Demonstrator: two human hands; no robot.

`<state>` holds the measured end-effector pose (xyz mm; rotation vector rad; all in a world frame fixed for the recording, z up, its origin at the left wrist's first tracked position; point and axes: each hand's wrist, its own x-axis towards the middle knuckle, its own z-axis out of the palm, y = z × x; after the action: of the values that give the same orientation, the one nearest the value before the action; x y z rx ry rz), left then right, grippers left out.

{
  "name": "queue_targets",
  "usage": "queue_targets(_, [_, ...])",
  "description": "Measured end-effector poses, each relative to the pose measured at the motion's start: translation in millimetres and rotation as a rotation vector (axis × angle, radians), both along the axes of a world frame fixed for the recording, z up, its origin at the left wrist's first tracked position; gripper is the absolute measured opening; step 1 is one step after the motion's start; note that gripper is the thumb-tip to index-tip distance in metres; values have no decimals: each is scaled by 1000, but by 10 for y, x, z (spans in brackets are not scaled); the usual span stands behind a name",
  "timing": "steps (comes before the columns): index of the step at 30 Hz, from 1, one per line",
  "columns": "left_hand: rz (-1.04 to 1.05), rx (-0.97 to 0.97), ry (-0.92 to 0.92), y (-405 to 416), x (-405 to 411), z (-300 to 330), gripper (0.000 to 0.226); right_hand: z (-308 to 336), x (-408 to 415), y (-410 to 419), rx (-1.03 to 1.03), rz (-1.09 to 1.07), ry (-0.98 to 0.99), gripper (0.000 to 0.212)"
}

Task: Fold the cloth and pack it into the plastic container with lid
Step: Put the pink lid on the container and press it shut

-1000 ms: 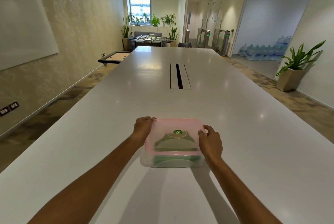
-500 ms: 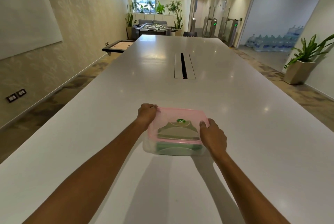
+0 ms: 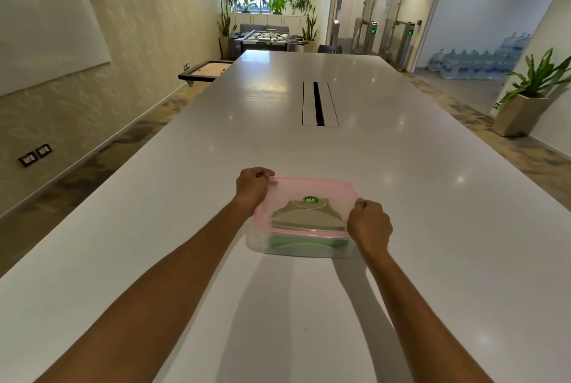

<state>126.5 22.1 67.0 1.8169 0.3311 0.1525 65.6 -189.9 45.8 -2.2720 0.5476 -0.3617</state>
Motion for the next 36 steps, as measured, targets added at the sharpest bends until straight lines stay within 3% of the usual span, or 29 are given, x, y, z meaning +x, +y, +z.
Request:
queue_targets(4, [56, 40, 23, 0, -60, 22, 20, 38, -22, 19, 26, -7, 11, 39])
queue_targets(6, [55, 25, 79, 1, -134, 46, 27, 63, -44, 25, 41, -28, 34, 38])
queue_targets(10, [2, -202, 201, -6, -411, -74, 47, 104, -71, 30, 62, -46, 65, 36])
queue_targets(14, [68, -315, 93, -165, -708, -267, 37, 131, -92, 42, 67, -45, 73, 35])
queue_targets(18, [198, -325, 2, -267, -777, -259, 30, 143, -94, 60, 43, -43, 80, 35])
queue_targets(27, [280, -326, -62, -313, -827, -260, 23, 163, -119, 73, 31, -44, 78, 33])
queue_targets(32, [319, -328, -84, -401, -997, -376, 39, 146, -96, 103, 42, -37, 96, 31])
queue_targets(36, [439, -453, -167, -534, -1072, -362, 41, 145, -97, 111, 36, -41, 97, 32])
